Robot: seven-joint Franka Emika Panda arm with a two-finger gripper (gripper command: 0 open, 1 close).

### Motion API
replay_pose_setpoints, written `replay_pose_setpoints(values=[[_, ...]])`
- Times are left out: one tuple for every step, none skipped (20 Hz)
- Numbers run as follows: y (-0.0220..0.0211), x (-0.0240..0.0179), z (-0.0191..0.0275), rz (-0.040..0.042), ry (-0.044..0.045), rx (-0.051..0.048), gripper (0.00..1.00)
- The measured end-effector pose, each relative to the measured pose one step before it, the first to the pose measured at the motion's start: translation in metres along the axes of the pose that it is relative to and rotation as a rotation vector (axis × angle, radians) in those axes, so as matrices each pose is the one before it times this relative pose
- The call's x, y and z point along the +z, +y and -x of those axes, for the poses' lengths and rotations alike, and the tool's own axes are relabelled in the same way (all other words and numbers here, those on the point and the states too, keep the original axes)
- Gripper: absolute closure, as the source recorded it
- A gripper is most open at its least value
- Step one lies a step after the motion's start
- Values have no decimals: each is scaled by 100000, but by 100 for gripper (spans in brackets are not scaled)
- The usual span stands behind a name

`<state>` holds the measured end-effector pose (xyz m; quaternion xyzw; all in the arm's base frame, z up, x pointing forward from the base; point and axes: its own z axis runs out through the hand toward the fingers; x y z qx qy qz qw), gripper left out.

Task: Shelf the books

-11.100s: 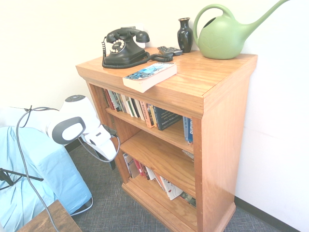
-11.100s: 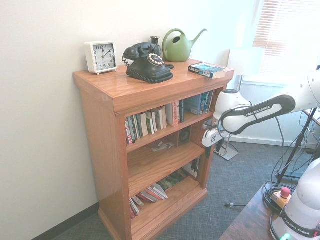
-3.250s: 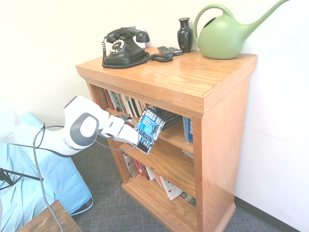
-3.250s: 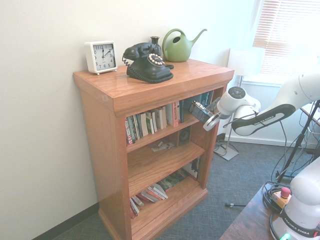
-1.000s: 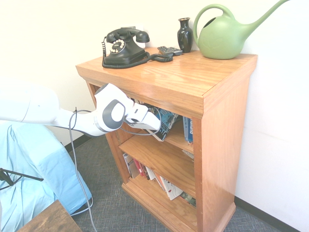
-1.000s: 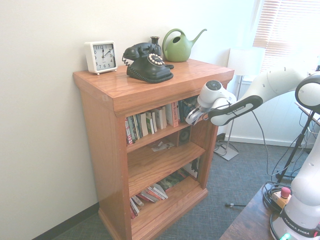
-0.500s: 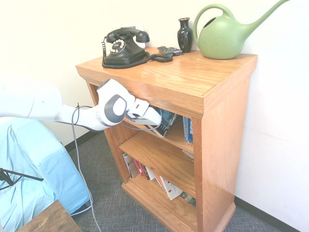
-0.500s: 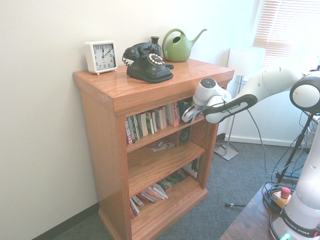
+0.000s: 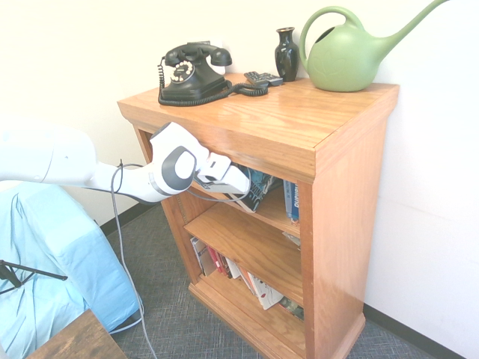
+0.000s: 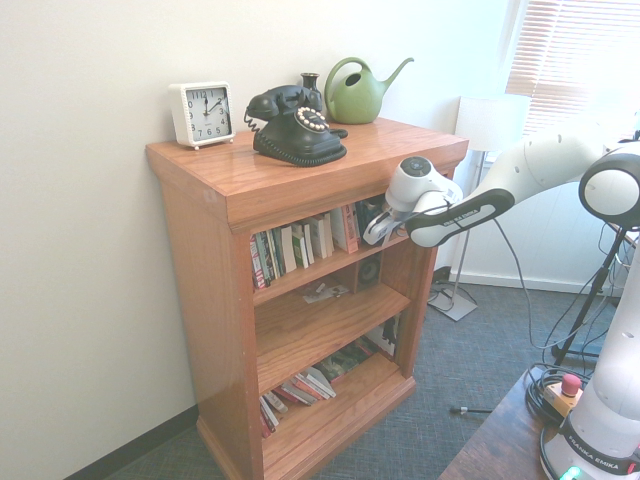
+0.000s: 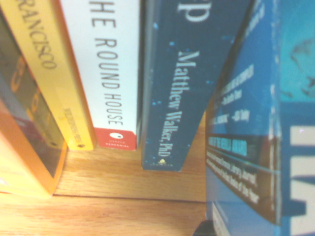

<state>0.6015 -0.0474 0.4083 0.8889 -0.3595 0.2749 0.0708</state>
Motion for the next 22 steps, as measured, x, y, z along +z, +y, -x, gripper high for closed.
replay_pose_setpoints(values=[[62,74,90,168,-175,-533,0],[9,62,131,97,-163,-380,0],[-12,-5,72,18,-42,-245,0],[35,-43,17,9,23,-126,0],[76,-27,-13,59,30,-98,0],[135,-6,-48,164,107,-150,0],[129,-11,-34,195,178,-158,0],[95,-82,42,91,127,-232,0],[91,-225,182,0,148,-515,0],[90,-278,402,-23,-128,-649,0],[113,-235,678,6,-657,-562,0],[138,-512,784,-242,-397,-423,0],[114,-754,993,-440,-452,-526,0],[140,-984,1121,-609,-19,-683,0],[160,-1241,1012,-703,662,-555,0],[211,-1320,1072,-395,475,-312,0],[390,-1195,1182,60,83,-256,0],[586,-1043,1219,655,-336,-256,0],[721,-911,1167,509,-484,115,0],[702,-779,1000,90,-380,469,0],[786,-631,930,437,-811,944,0],[822,-628,832,264,-767,908,0]])
